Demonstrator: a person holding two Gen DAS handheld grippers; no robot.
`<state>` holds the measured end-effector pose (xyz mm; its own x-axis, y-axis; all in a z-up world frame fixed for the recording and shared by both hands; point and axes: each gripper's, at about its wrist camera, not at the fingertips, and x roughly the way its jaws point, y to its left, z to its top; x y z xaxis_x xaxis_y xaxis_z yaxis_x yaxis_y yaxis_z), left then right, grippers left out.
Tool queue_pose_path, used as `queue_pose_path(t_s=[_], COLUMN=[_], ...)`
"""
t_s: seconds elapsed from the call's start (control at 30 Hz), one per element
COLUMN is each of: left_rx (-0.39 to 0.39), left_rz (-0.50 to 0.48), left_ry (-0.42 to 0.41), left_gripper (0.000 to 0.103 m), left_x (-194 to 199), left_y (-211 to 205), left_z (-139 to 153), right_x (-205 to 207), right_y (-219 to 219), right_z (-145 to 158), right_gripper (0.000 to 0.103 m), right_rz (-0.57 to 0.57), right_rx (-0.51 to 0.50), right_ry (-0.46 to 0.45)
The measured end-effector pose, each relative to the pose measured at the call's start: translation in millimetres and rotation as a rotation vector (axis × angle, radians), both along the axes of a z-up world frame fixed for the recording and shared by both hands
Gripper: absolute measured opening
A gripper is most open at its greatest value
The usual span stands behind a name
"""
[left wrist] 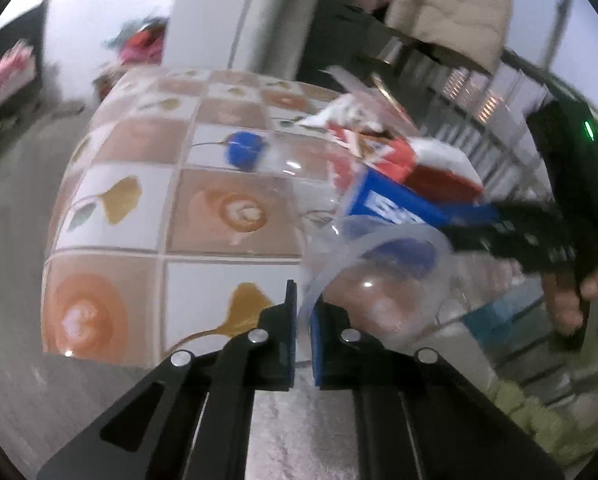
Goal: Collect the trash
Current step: 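Grasp the Pepsi bottle with the right tool while the left tool grasps the clear cup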
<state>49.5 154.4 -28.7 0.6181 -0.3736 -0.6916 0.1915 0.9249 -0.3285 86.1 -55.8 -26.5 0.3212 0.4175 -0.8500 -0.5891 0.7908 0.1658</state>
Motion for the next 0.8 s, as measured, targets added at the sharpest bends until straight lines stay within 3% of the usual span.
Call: queue_pose_path(t_s=[0.2, 0.57, 0.73, 0.8], left_rx=[-0.059, -0.061, -0.058, -0.058], left_rz=[0.095, 0.123, 0.131, 0.13], left_ry=[0.06, 0.067, 0.062, 0.06], left_gripper=[0.005, 0.005, 0.005, 0.005], left_x=[9.5, 8.3, 7.7, 7.6], left_y=[24.0, 31.7, 33.1, 33.2], left_z=[-1.5, 0.2, 0.1, 0.3], right_x=[0.6, 16.6, 22.1, 21.6], right_y=[2.2, 28.1, 32.2, 32.8], right_z=[-2.9, -13.2, -18.1, -19.0], right_gripper=[0.062, 0.074, 0.073, 0.061], right_rz=[0.005, 0.014, -0.004, -0.002], right_rx=[0.032, -0.002, 0.031, 0.046], right_ry=[0.136, 0.152, 0.193, 0.206])
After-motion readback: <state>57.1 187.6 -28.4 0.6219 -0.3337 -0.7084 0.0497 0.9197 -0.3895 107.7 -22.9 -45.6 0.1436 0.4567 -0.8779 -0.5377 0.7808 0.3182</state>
